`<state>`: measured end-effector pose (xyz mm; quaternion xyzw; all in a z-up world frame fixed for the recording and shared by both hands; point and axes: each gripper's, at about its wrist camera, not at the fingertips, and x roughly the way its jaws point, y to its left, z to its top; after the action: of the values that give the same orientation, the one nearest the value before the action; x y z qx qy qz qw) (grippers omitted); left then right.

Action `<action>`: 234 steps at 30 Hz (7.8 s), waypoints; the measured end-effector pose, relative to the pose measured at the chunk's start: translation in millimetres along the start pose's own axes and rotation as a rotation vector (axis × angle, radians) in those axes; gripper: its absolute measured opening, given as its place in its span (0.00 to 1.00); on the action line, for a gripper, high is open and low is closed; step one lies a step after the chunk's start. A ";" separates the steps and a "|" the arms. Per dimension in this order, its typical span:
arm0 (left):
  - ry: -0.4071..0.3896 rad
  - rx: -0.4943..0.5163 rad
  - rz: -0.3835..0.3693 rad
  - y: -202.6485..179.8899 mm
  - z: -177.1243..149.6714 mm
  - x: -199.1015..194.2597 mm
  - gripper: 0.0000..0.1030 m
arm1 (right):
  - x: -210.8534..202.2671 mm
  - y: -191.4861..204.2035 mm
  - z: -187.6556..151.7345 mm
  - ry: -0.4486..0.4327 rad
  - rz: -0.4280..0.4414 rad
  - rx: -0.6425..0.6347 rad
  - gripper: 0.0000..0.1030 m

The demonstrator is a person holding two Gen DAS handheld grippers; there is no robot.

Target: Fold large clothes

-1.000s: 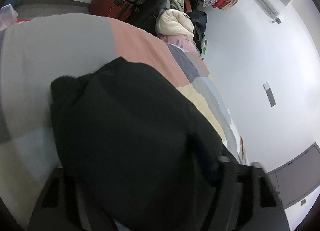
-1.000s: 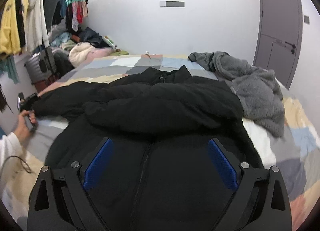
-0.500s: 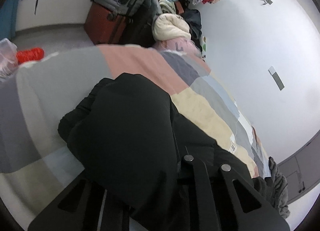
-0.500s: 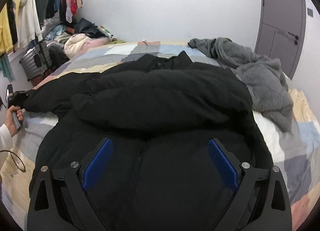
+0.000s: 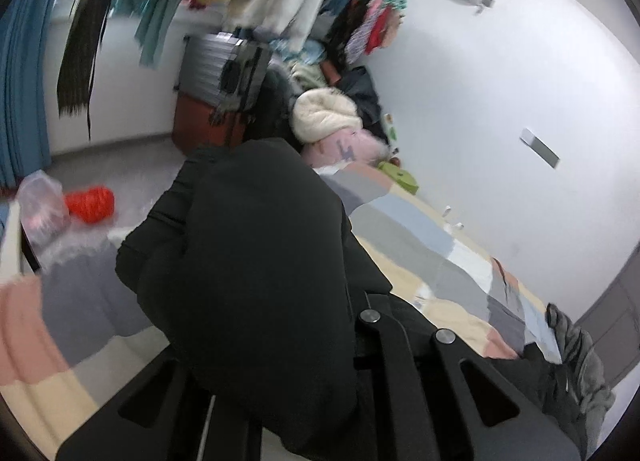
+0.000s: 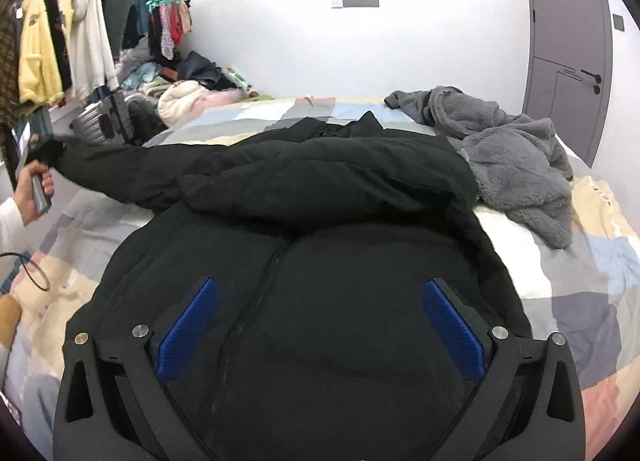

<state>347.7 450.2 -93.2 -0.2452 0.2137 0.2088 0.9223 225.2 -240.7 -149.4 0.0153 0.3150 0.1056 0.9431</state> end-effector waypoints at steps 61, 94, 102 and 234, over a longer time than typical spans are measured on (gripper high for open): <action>0.404 0.615 -0.470 -456.6 -315.0 -86.1 0.50 | -43.0 -135.8 -21.3 -0.182 -0.056 0.303 1.00; 0.171 0.523 -0.401 -231.3 -270.5 -185.9 0.82 | -0.2 -70.1 65.1 -0.208 0.030 0.076 1.00; 0.175 0.504 -0.404 -219.2 -273.4 -168.5 0.82 | 69.6 -72.9 115.5 -0.192 -0.036 0.067 1.00; 0.895 0.057 -0.324 -38.7 -294.0 -94.0 1.00 | 62.7 -255.5 -93.7 0.690 0.472 0.567 0.78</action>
<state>203.7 233.9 -264.4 -0.3158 0.5544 -0.0698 0.7668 266.5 -480.7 -286.0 0.3061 0.6124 0.2251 0.6932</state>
